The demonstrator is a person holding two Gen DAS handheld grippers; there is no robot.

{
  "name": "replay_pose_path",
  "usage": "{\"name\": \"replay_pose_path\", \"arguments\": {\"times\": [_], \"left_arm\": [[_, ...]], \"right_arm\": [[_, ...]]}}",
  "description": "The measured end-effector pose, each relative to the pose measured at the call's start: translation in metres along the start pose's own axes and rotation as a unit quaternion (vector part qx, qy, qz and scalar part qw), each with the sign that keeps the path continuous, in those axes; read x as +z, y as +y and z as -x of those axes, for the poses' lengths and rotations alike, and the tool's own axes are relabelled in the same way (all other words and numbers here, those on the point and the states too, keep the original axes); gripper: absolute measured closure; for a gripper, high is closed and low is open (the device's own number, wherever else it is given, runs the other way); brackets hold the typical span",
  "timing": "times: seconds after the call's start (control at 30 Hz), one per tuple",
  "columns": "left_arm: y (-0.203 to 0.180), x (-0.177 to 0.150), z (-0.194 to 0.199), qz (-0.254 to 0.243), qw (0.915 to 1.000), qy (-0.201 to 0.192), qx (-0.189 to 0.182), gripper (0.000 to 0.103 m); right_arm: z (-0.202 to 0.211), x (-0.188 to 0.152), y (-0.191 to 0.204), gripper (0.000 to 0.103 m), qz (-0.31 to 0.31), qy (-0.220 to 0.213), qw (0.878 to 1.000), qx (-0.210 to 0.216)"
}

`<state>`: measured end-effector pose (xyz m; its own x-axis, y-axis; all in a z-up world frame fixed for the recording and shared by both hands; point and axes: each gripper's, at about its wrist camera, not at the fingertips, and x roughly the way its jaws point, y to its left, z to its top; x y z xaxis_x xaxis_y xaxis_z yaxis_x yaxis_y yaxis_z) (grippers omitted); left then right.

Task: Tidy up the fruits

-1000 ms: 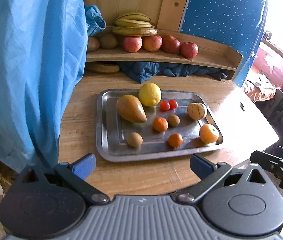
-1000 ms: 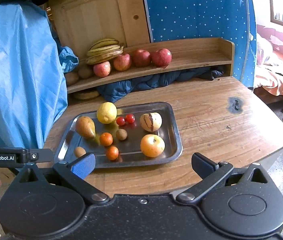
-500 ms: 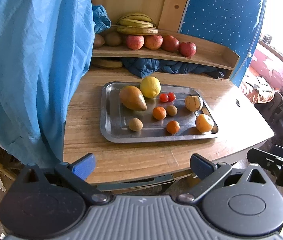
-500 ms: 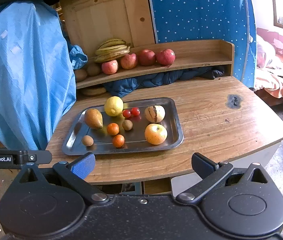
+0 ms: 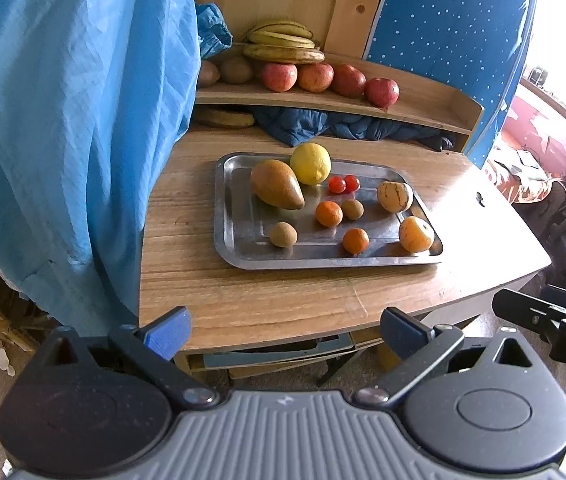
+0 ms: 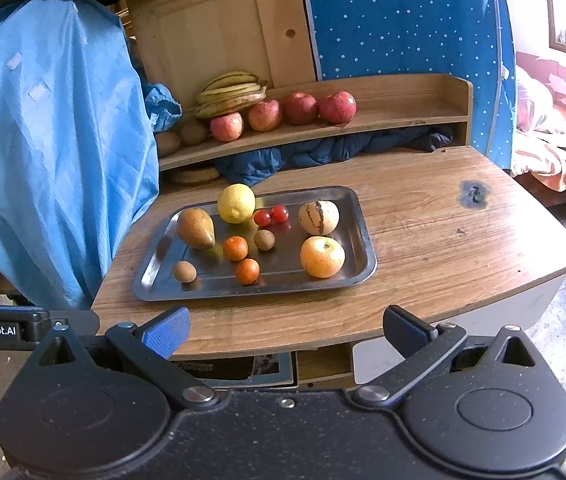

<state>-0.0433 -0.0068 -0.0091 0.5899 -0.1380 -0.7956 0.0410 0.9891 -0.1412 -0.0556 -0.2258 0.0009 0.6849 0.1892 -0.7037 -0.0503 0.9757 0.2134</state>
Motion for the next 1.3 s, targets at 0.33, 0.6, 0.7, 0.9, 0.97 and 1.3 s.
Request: {"name": "replay_pose_path", "arguments": {"times": [0.33,0.6,0.7,0.9,0.97,1.3], "left_arm": [[0.0020,-0.0016,0.0009,0.001,1.0000,0.001,0.000,0.001],[0.0030,-0.0015,0.0009,0.000,1.0000,0.001,-0.001,0.001],[0.0028,-0.0015,0.0007,-0.002,1.0000,0.000,-0.003,0.001],[0.0040,-0.0039,0.0004,-0.002,1.0000,-0.001,-0.002,0.001],[0.0032,-0.0033,0.0000,-0.001,1.0000,-0.001,-0.002,0.001],[0.0008,-0.0024,0.0011,-0.002,1.0000,-0.002,-0.001,0.001]], "right_arm": [[-0.0006,-0.0009,0.0018,0.001,0.000,0.001,1.000,0.000],[-0.0007,-0.0011,0.0036,0.001,0.000,0.002,1.000,-0.001],[-0.0007,-0.0011,0.0042,0.001,-0.001,0.001,1.000,-0.002],[-0.0009,-0.0022,0.0055,0.001,-0.001,0.001,1.000,-0.002],[-0.0008,-0.0027,0.0056,0.001,-0.001,0.001,1.000,-0.002],[-0.0005,-0.0026,0.0045,0.001,0.000,0.000,1.000,-0.002]]}}
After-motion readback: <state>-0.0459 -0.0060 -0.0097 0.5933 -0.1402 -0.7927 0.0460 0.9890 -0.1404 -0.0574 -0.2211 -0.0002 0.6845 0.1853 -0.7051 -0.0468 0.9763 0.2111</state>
